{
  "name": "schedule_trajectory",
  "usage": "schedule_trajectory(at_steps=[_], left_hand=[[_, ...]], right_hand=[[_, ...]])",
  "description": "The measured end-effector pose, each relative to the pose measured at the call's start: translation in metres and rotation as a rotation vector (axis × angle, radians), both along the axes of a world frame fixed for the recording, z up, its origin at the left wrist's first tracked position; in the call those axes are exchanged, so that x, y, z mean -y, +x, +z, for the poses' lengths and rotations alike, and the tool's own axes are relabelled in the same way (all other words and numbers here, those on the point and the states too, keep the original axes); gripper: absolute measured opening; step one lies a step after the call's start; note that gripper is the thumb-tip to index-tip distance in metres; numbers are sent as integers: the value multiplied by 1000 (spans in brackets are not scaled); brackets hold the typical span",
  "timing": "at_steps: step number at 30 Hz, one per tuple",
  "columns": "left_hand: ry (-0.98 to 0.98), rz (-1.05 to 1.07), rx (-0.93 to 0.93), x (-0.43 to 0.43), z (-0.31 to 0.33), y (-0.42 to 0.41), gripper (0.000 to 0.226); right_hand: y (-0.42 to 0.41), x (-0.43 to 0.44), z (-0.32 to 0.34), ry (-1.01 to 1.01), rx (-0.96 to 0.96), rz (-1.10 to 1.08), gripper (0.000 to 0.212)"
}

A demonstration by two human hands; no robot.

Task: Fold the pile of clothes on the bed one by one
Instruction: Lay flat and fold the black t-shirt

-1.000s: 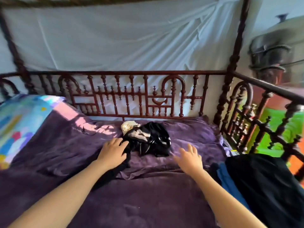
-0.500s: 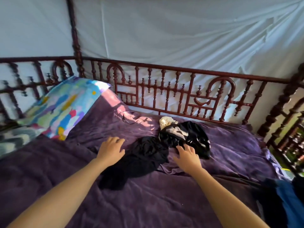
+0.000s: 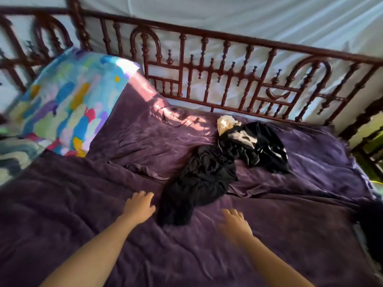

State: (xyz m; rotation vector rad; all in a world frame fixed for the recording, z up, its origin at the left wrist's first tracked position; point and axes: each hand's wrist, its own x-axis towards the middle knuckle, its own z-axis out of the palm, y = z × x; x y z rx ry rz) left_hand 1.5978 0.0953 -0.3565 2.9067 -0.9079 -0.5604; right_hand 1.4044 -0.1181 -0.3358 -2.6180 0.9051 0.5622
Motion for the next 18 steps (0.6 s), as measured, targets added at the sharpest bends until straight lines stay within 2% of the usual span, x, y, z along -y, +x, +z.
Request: schedule_trajectory(at_steps=[7, 11, 14, 18], left_hand=[[54, 8, -210, 0, -62, 17, 48], [66, 78, -385, 13, -93, 31, 54], [6, 185, -503, 27, -119, 40, 61], [-110, 307, -620, 45, -145, 48, 66]], right_hand=[[32, -3, -48, 79, -114, -22, 53], [63, -11, -90, 192, -135, -49, 64], [91, -15, -124, 334, -83, -157, 76], [119, -14, -158, 425, 42, -356, 82]])
